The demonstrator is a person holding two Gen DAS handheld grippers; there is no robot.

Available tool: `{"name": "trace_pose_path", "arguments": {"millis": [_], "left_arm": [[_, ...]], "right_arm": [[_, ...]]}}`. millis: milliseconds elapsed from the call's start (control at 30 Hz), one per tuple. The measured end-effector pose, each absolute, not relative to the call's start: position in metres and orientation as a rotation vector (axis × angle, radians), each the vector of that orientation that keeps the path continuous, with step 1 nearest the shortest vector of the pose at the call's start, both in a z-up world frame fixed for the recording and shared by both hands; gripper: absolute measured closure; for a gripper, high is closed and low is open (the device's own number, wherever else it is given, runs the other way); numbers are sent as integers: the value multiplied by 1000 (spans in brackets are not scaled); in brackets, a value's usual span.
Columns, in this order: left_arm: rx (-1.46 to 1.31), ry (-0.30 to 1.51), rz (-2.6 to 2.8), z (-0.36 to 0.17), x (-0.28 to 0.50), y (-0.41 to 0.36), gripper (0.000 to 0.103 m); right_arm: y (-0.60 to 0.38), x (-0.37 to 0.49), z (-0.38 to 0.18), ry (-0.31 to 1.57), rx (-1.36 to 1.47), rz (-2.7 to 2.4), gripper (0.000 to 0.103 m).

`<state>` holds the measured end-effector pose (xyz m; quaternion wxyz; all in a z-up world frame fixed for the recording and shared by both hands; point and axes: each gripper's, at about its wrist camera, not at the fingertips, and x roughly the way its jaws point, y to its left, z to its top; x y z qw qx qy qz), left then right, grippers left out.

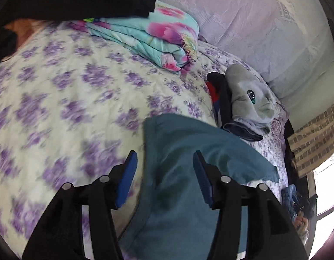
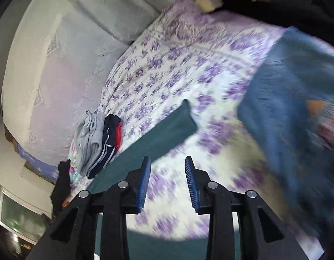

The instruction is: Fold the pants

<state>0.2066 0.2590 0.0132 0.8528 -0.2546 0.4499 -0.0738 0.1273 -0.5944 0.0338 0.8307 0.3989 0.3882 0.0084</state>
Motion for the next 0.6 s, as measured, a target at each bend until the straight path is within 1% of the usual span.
{"name": "trace_pose_path", "arguments": {"millis": [67, 167, 300, 433, 600], "left_arm": [[-560, 971, -151, 8, 231, 256, 51], [-561, 994, -125, -1, 260, 256, 51], [-547, 1012, -111, -13, 285, 262, 51], [-541, 1055, -101, -28, 307, 266, 51], [-533, 1095, -130, -42, 327, 263, 51]], "right_arm": [[-595, 163, 29, 845, 874, 23, 69], [-598, 217, 18, 898, 841, -4, 69], [-609, 265, 0, 970, 783, -32, 69], [-614, 291, -25, 1032, 745, -67, 69], [-614, 311, -41, 1054, 737, -56, 69]]}}
